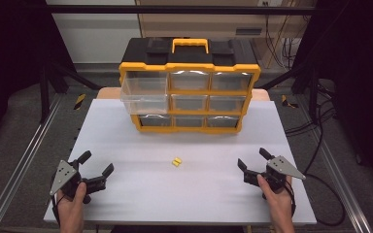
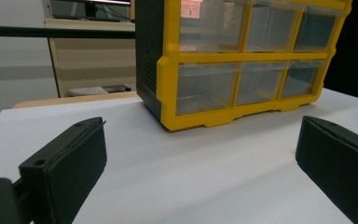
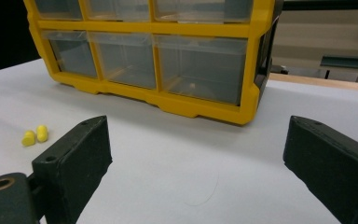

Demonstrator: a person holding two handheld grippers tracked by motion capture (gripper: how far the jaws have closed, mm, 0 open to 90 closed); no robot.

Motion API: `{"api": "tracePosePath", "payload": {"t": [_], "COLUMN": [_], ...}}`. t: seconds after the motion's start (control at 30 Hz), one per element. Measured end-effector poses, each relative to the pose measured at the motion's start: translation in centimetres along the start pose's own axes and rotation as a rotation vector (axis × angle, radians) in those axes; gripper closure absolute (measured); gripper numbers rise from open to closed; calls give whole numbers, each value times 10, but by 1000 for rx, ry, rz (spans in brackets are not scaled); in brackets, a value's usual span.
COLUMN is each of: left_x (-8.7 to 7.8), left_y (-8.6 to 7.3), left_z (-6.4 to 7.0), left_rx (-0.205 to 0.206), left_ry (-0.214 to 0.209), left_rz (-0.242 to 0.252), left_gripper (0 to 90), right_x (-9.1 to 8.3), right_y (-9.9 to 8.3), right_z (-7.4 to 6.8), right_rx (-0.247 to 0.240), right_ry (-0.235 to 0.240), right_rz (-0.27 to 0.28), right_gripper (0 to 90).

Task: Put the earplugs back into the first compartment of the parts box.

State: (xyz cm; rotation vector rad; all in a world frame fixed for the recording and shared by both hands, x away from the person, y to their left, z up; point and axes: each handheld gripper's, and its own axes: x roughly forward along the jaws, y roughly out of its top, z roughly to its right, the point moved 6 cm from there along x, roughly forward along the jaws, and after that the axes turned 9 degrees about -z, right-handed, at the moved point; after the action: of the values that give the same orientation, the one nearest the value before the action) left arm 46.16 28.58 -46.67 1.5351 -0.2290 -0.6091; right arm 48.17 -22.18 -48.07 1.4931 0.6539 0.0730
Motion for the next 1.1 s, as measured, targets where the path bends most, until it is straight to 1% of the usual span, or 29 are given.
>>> {"api": "tracePosePath", "payload": {"t": [0.07, 0.13, 0.17, 0.2, 0.23, 0.3, 0.33, 0.43, 0.47, 0.53, 0.6, 0.67, 0.8, 0.83, 0.87, 0.9, 0.97, 1.03, 1.1], "left_x": [1, 3, 4, 4, 4, 3, 4, 5, 6, 7, 8, 10, 12, 13, 14, 14, 16, 17, 18], "left_y": [-1, -2, -2, -3, -3, -3, -3, -5, -5, -5, -5, -6, -5, -5, -5, -5, -5, -6, -6], "left_z": [-1, -2, -2, -2, -1, 1, 3, 6, 7, 8, 10, 10, 13, 15, 16, 17, 20, 21, 21], "left_rx": [-8, -25, -36, -38, -42, -40, -37, -38, -36, -33, -42, -41, -36, -37, -24, -18, -13, -11, -8], "left_ry": [4, 2, -5, 1, -11, -14, -18, -36, -39, -44, -52, -53, -59, -61, -64, -66, -74, -78, -80], "left_rz": [14, 16, 16, 16, 16, 17, 17, 8, 5, 0, 1, -5, -10, -10, -16, -19, -24, -27, -34], "left_gripper": [13, 14, 16, 15, 16, 15, 15, 15, 15, 14, 14, 14, 14, 14, 14, 14, 14, 14, 14], "right_x": [2, 4, 5, 6, 7, 9, 11, 17, 20, 26, 31, 36, 54, 56, 60, 65, 70, 77, 83], "right_y": [-1, -3, -3, -3, -4, -5, -6, -6, -5, -4, 0, 5, 10, 11, 12, 13, 15, 16, 17], "right_z": [-1, -6, -8, -11, -14, -20, -23, -28, -31, -37, -44, -52, -73, -77, -81, -87, -93, -100, -105], "right_rx": [1, 9, 3, -6, -7, -19, -32, -22, -17, -30, -45, -52, -126, -135, -146, -155, -167, -165, -174], "right_ry": [7, 34, 37, 43, 50, 64, 60, 47, 52, 50, 58, 75, 107, 111, 114, 126, 129, 140, 145], "right_rz": [-15, -37, -43, -52, -63, -84, -90, -113, -123, -156, -175, -188, -259, -272, -288, -316, -343, -371, -397], "right_gripper": [75, 79, 79, 79, 79, 78, 74, 68, 61, 65, 71, 78, 80, 85, 92, 97, 113, 124, 130]}}
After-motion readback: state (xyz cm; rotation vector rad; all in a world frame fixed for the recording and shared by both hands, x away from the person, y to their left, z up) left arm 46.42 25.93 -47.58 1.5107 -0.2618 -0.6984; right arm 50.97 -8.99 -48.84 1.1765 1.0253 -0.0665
